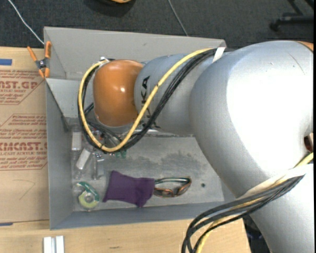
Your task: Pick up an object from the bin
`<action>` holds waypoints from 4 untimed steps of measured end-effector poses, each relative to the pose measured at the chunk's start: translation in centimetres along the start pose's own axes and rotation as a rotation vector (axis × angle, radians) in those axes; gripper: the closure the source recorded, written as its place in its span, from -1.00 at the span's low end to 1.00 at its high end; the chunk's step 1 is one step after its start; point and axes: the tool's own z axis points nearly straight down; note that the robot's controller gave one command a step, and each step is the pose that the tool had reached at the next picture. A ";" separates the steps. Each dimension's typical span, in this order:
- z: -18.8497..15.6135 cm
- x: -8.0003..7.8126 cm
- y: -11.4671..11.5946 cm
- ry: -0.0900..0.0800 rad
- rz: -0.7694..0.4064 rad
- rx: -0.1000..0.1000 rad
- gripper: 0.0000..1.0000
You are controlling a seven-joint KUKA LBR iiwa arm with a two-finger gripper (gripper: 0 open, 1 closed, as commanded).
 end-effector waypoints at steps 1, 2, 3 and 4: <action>0.5 1.0 1.1 -0.004 -0.242 0.001 1.00; 0.6 1.0 1.2 -0.003 -0.240 0.000 1.00; -7.7 2.3 1.1 -0.014 -0.233 0.000 1.00; -14.9 2.1 1.1 -0.014 -0.274 -0.001 1.00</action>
Offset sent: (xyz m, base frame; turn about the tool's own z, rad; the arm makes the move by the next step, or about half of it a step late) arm 0.0000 0.0000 0.0000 0.0000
